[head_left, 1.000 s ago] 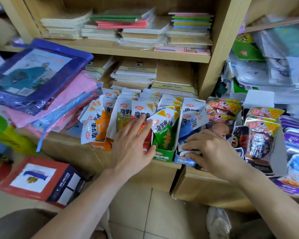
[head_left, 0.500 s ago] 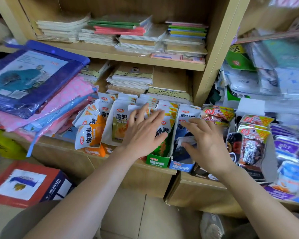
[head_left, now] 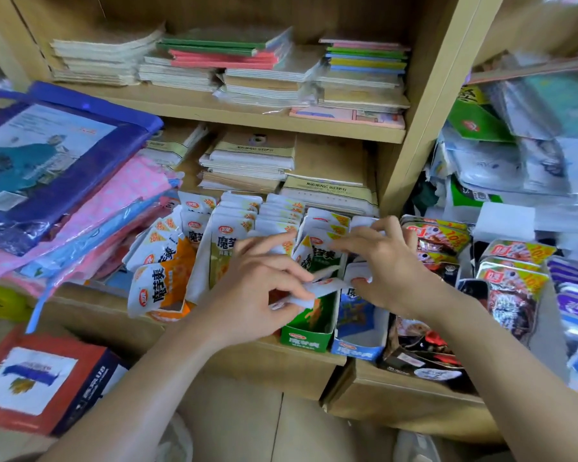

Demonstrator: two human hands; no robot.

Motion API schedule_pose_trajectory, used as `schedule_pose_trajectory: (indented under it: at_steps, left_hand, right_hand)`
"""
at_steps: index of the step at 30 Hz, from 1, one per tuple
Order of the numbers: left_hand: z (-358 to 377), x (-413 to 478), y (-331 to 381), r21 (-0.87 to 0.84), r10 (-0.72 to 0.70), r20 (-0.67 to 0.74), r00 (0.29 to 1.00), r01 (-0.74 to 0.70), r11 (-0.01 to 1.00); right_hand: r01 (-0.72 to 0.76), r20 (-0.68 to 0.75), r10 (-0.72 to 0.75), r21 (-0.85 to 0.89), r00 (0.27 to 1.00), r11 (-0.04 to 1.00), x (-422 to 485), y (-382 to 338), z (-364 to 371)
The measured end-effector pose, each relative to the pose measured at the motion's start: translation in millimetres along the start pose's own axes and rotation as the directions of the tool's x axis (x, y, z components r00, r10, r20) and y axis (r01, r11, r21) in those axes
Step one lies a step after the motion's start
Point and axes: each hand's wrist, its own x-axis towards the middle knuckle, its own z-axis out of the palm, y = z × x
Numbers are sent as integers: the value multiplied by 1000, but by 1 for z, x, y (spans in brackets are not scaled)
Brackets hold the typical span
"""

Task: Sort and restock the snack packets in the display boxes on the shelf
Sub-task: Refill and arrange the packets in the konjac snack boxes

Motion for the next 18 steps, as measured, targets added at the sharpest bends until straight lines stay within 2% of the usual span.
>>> schedule_pose_trajectory:
  at_steps: [3,6,8,12,14,18]
  left_hand:
    - [1,3,2,-43,-26,-20,999,25,999]
    - [1,8,5,-68,-67,-14,998,66,995]
    - [1,11,8,-61,-86,-12,996,85,994]
    - [2,13,7,-36,-91,-68,994,88,995]
    - [2,12,5,-9,-76,-90,993,75,997]
    - [2,8,6,18,-31,-126,992,33,999]
  right_hand:
    - [-25,-30,27,66,999,998,0,5,4]
    - [-44,-18,44,-20,999,999,6,4,4]
    - [1,8,-1,-14,1000,1000,9,2,5]
    - [98,-83,-96,14,992,995,-2,-2,12]
    - [102,-105,-94,79,990,992,-7,0,14]
    - [96,-48,-88,199,995,975,-18,6,9]
